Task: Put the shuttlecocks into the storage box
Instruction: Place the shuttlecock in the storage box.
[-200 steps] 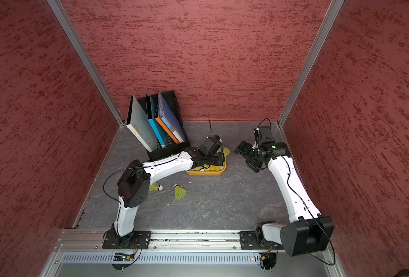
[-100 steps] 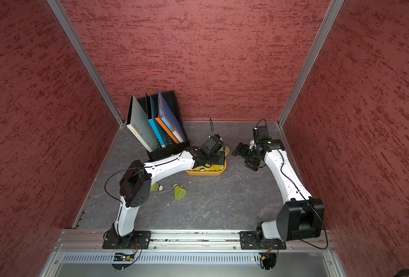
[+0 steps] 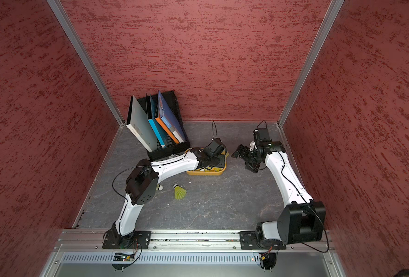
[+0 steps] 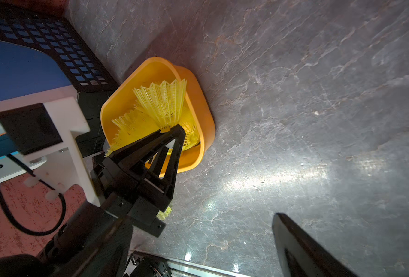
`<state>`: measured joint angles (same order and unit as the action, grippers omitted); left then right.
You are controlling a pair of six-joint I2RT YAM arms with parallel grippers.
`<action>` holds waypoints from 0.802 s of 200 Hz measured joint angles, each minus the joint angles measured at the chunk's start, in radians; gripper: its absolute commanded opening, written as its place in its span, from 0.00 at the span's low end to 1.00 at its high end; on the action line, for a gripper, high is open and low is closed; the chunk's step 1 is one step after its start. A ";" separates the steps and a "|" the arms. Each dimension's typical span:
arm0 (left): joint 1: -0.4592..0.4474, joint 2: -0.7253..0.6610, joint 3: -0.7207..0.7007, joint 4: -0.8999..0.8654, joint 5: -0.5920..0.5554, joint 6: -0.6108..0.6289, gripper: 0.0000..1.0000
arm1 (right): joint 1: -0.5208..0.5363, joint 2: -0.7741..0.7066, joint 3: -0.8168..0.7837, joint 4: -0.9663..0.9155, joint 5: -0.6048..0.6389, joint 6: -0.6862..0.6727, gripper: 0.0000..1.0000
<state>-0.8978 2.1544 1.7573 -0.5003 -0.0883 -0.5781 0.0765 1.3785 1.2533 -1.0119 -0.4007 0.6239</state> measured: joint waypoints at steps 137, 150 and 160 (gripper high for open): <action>-0.006 -0.006 0.000 0.002 -0.026 0.007 0.56 | 0.000 -0.014 -0.023 0.002 -0.001 0.000 0.95; -0.009 -0.015 0.000 0.002 -0.029 0.008 0.57 | 0.000 -0.014 -0.023 0.002 0.000 0.000 0.95; -0.011 -0.025 0.000 0.002 -0.033 0.009 0.62 | 0.000 -0.014 -0.023 0.002 0.000 0.000 0.95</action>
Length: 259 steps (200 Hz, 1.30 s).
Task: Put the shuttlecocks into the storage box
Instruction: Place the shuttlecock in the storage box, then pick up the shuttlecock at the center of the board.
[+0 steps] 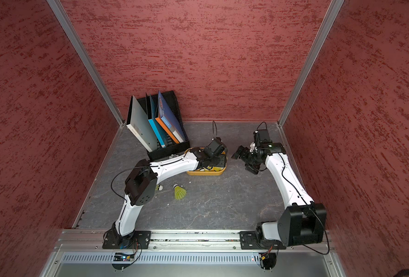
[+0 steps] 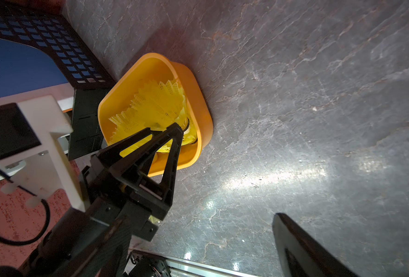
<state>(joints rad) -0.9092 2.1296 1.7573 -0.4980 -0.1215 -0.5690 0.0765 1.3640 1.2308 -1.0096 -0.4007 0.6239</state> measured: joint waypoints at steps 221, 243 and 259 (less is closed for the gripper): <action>0.044 -0.439 -0.341 0.050 -0.056 -0.032 1.00 | 0.271 -0.053 0.000 -0.008 0.212 -0.017 0.93; 0.054 -0.507 -0.392 0.050 -0.064 -0.048 1.00 | 0.342 -0.058 0.000 0.001 0.244 -0.032 0.92; 0.062 -0.562 -0.437 0.051 -0.066 -0.062 1.00 | 0.404 -0.061 0.000 0.020 0.272 -0.053 0.92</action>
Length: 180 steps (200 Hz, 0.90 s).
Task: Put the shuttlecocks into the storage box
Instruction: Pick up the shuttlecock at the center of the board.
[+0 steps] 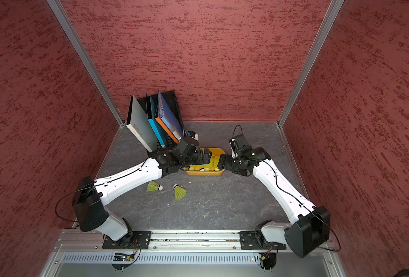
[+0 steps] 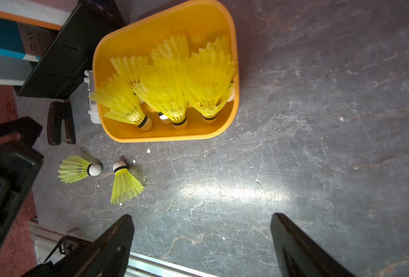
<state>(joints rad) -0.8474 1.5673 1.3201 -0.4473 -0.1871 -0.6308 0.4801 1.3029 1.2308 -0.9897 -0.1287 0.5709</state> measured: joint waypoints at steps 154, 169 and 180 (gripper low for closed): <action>0.085 -0.705 -0.415 -0.376 0.109 -0.250 1.00 | 0.384 0.151 -0.034 0.364 0.036 -0.363 0.94; 0.085 -0.750 -0.436 -0.416 0.104 -0.270 1.00 | 0.413 0.187 -0.034 0.411 0.036 -0.399 0.94; 0.085 -0.786 -0.458 -0.438 0.101 -0.283 1.00 | 0.433 0.214 -0.038 0.451 0.034 -0.432 0.93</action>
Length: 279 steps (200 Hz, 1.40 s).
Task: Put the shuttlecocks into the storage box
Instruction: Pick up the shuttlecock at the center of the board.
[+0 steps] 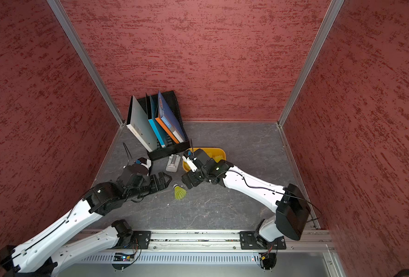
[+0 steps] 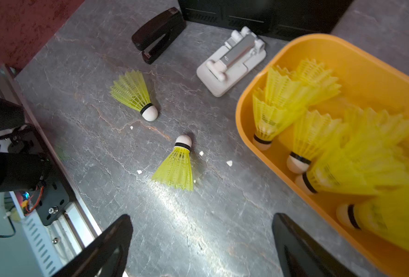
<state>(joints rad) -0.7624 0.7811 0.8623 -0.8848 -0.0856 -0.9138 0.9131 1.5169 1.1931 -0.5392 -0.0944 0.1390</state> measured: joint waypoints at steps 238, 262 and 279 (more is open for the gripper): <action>-0.034 -0.507 -0.156 -0.244 -0.053 -0.034 1.00 | 0.167 0.414 0.090 0.381 -0.038 -0.365 0.73; -0.034 -0.556 -0.146 -0.272 -0.051 -0.024 1.00 | 0.170 0.453 0.090 0.438 -0.035 -0.397 0.72; -0.034 -0.583 -0.140 -0.294 -0.050 -0.020 1.00 | 0.170 0.485 0.090 0.479 -0.034 -0.415 0.71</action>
<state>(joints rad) -0.7967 0.1986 0.7219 -1.1793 -0.1360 -0.9340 1.0828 2.0018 1.2827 -0.0605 -0.1287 -0.2764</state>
